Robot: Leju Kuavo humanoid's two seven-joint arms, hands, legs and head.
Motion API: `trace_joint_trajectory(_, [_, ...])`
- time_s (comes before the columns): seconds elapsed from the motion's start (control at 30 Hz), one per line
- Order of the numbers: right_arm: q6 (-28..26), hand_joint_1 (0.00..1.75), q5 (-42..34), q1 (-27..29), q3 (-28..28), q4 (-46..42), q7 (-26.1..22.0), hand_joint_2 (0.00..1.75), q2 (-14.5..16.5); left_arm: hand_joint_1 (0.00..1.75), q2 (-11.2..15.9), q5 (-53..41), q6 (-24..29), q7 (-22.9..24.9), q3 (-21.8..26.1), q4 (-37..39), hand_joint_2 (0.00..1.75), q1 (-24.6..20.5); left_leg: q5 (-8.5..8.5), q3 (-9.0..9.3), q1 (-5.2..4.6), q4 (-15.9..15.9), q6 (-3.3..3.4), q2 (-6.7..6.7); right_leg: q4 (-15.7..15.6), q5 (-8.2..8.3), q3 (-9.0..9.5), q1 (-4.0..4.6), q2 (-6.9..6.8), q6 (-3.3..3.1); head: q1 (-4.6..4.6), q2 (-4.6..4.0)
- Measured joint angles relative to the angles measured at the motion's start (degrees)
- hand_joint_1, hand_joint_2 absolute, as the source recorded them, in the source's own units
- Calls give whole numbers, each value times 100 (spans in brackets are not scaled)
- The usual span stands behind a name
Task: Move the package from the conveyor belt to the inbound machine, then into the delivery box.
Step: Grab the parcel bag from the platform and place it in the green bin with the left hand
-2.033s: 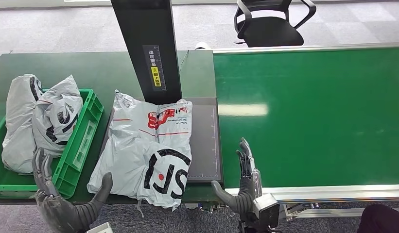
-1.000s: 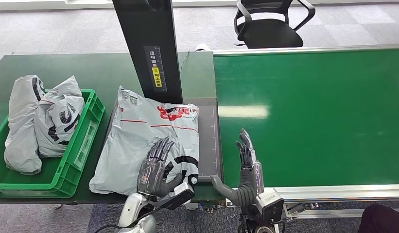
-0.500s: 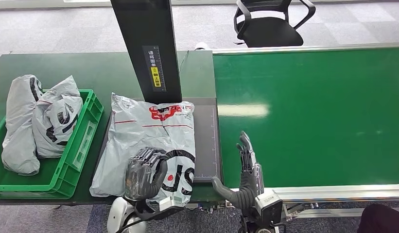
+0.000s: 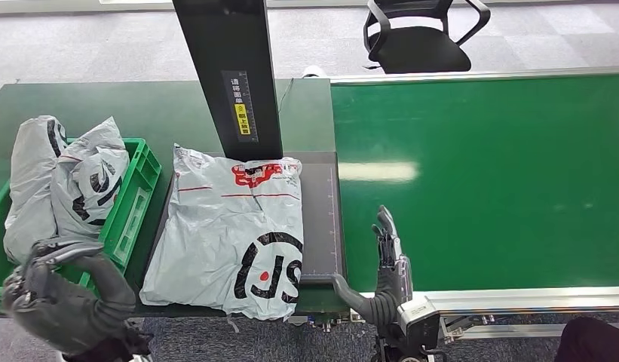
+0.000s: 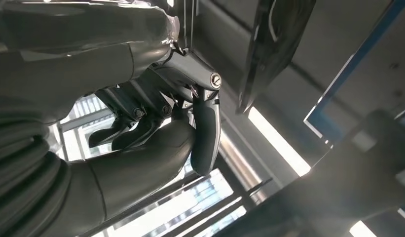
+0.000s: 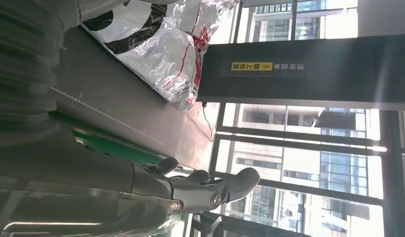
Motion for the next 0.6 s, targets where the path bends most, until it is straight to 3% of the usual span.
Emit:
trace_joint_trajectory(0.07, [0,0,3,-1,-5,0,0,175,5,158,2,6,-2,1,-23,-205,175,21,0,1,0,0,0,0,0,0,0,0,0,0,0,0])
trace_joint_trajectory(0.1, [1,0,5,-1,-8,0,1,175,7,141,3,-7,-3,1,-38,-261,175,26,0,1,0,0,0,0,0,0,0,0,0,0,0,0])
trace_joint_trajectory(0.2, [18,0,6,-9,-21,0,1,175,16,30,15,-171,-11,23,-124,-169,175,12,0,3,0,0,0,-1,-1,0,1,0,-1,0,1,0])
trace_joint_trajectory(0.23, [31,0,8,-12,-25,0,0,175,17,4,30,-281,-21,82,-178,-11,175,-3,0,4,-1,0,0,-1,-1,0,1,-1,-1,0,2,0])
trace_joint_trajectory(0.43, [150,0,87,-13,-58,0,16,175,16,0,348,-1358,-637,1525,-659,1324,175,-224,1,7,-1,0,0,1,-1,1,3,-1,0,0,1,0])
trace_joint_trajectory(0.6, [243,0,93,-27,-105,2,18,175,16,0,567,-1986,-1420,2250,-925,2137,175,-393,1,2,0,0,0,1,0,0,-1,0,0,0,2,0])
